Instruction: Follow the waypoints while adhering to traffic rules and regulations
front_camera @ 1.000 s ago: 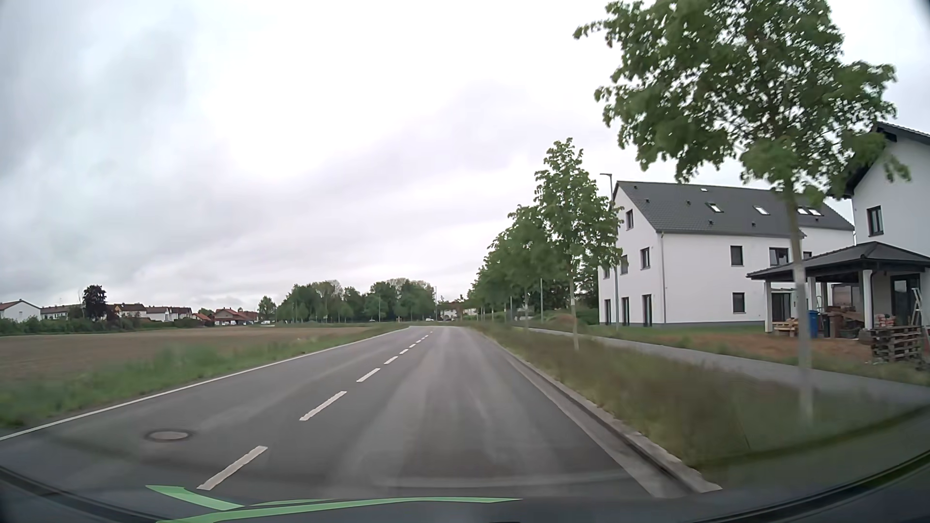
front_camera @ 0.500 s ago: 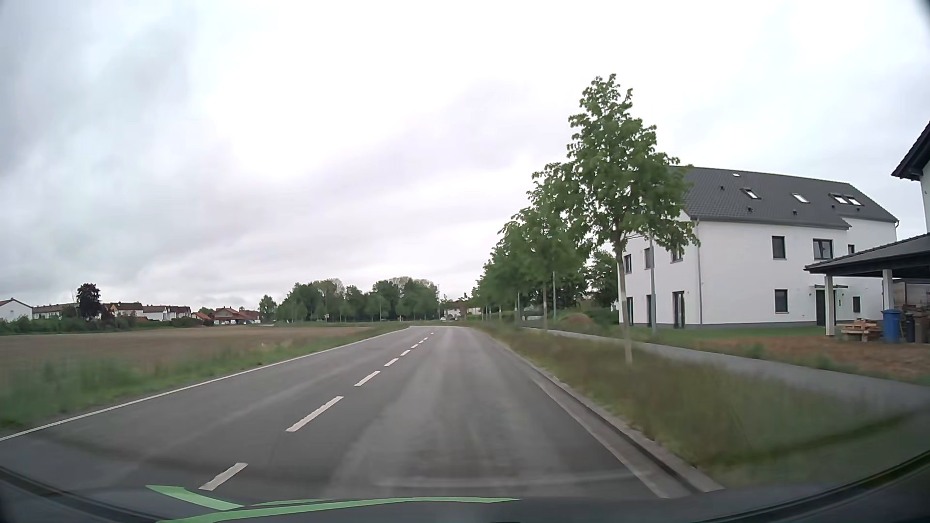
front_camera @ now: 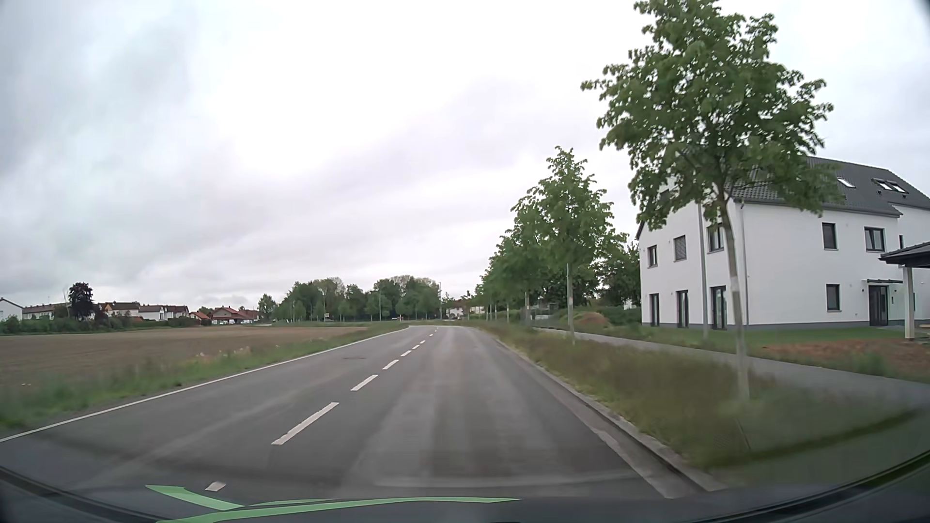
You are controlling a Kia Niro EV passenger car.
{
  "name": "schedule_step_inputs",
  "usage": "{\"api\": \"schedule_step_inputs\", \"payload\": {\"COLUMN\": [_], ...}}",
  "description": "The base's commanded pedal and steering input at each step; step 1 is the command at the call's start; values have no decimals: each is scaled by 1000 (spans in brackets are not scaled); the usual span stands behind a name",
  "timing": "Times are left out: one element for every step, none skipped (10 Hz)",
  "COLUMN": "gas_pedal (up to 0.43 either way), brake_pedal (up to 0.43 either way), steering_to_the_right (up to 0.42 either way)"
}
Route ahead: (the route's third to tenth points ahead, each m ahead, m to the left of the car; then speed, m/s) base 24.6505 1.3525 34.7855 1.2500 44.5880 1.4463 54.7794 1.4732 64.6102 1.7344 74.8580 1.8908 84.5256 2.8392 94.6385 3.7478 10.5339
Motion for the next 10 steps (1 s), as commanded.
{"api": "schedule_step_inputs", "payload": {"gas_pedal": [110,110,98,98,98,98,98,98,98,87], "brake_pedal": [0,0,0,0,0,0,0,0,0,0], "steering_to_the_right": [-4,-3,-3,-3,-3,-3,-3,-3,-3,-3]}}
